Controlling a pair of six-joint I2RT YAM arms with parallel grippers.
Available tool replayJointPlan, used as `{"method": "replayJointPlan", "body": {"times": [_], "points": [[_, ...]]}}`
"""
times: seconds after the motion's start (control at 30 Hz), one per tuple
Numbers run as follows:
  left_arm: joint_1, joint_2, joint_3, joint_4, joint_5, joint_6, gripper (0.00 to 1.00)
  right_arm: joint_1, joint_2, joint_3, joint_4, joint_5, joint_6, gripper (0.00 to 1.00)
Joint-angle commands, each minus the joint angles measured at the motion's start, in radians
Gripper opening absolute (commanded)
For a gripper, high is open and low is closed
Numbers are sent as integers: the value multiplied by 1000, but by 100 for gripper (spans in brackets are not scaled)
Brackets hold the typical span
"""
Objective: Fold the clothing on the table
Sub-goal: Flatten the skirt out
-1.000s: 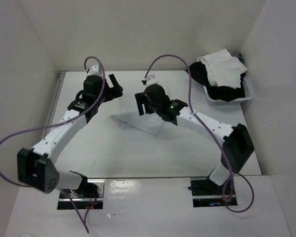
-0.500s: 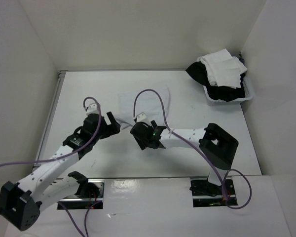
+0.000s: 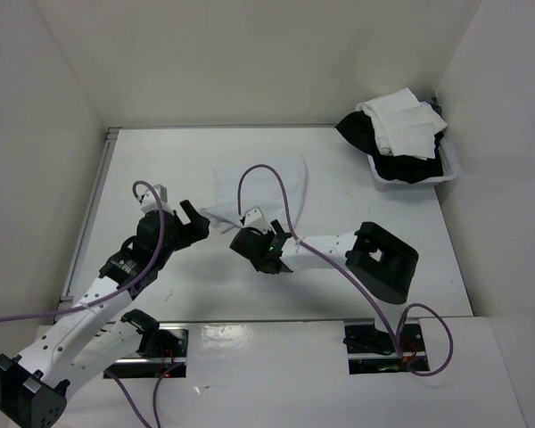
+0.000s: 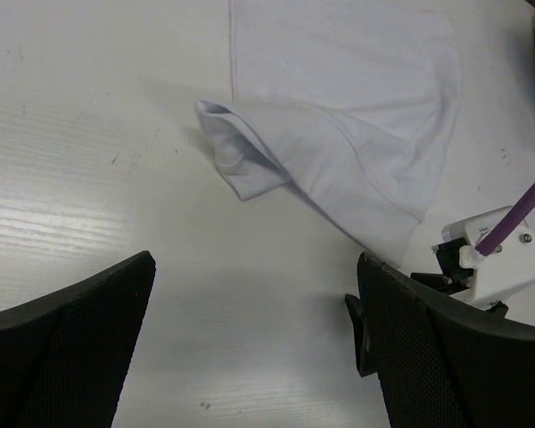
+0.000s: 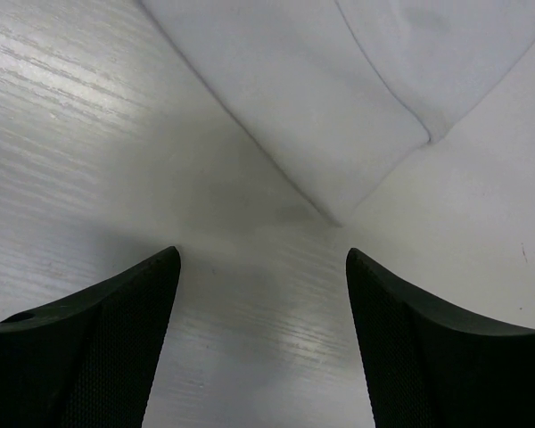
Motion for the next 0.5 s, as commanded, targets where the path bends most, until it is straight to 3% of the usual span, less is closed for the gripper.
{"method": "replayJointPlan", "body": {"times": [0.0,0.47], "points": [[-1,0,-12,28,-9,-16,100,-23,27,14,29,51,3,79],[-1,22,-21,46,-18,-5,100,-131,59,89,101,70,-46,62]]}}
